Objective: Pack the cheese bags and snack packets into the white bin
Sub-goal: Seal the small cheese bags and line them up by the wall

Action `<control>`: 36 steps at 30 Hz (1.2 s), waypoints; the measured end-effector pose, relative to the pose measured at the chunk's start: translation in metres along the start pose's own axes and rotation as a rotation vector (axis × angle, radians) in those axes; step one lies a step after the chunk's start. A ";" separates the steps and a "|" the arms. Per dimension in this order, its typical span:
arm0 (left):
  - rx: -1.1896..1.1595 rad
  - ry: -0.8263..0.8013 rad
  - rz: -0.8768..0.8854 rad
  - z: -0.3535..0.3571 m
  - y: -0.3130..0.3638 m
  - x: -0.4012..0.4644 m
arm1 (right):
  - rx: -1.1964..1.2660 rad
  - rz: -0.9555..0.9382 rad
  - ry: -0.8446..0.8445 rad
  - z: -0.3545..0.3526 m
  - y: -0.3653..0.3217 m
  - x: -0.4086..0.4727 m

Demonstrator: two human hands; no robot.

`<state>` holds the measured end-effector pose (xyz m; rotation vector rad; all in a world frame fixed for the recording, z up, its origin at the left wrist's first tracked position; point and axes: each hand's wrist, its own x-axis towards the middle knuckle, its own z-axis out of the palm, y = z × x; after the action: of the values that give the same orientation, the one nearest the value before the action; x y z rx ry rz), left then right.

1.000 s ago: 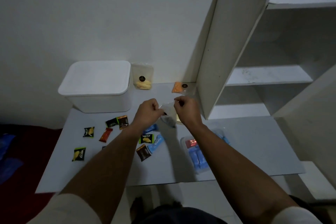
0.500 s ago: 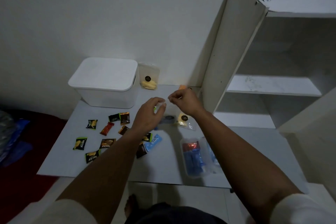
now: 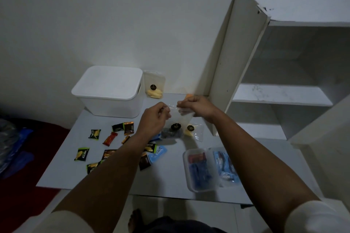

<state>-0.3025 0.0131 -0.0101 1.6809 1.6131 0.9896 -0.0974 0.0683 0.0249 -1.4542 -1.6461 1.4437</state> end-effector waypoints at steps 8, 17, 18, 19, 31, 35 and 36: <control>-0.018 -0.096 -0.016 0.001 0.012 0.008 | -0.070 -0.162 -0.023 0.001 -0.001 0.002; -0.079 -0.107 -0.058 0.003 0.021 0.012 | -0.205 -0.205 -0.022 -0.004 -0.007 0.008; -0.082 -0.103 -0.058 0.003 0.022 0.012 | -0.220 -0.205 -0.026 -0.004 -0.008 0.009; -0.084 -0.101 -0.058 0.004 0.022 0.013 | -0.240 -0.207 -0.035 -0.004 -0.009 0.009; -0.101 -0.040 -0.098 -0.011 0.016 0.018 | -0.152 -0.237 -0.001 0.002 0.001 0.016; -0.204 -0.016 -0.173 -0.013 0.019 0.018 | -0.207 -0.246 -0.022 0.013 0.000 0.018; -0.227 -0.018 -0.188 -0.014 0.020 0.017 | -0.214 -0.249 -0.033 0.016 0.000 0.018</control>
<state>-0.3035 0.0277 0.0165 1.3574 1.5509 1.0172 -0.1165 0.0792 0.0158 -1.2827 -1.9736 1.1904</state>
